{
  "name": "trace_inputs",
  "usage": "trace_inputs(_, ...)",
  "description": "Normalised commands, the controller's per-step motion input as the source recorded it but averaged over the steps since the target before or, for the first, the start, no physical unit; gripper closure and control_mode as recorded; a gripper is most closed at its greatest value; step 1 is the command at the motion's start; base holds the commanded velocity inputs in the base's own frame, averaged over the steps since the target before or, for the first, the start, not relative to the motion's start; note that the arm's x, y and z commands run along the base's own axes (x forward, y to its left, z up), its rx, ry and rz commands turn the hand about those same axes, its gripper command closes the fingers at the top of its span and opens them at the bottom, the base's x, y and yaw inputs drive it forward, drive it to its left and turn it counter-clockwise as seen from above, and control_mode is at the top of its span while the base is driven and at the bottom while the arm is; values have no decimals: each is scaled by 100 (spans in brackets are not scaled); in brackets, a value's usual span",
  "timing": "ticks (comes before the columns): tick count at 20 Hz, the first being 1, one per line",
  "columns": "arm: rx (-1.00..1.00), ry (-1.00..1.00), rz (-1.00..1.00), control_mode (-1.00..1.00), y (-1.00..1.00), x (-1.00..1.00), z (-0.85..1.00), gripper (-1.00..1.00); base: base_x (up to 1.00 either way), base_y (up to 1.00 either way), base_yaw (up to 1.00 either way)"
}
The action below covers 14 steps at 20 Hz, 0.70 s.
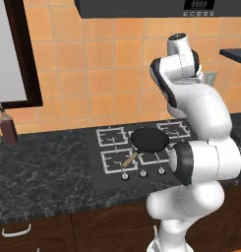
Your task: Pick the kettle from the counter and place it on a stove burner. Then turn the burner on.
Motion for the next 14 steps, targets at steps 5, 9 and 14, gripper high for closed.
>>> trace_inputs(5,28,11,1,-100,-100,43,-54,100,0,0,0)
trace_inputs(9,10,-5,6,-100,-67,51,-75,100,0,0,0)
trace_inputs(14,0,-17,9,-100,-15,34,-65,100,0,0,0)
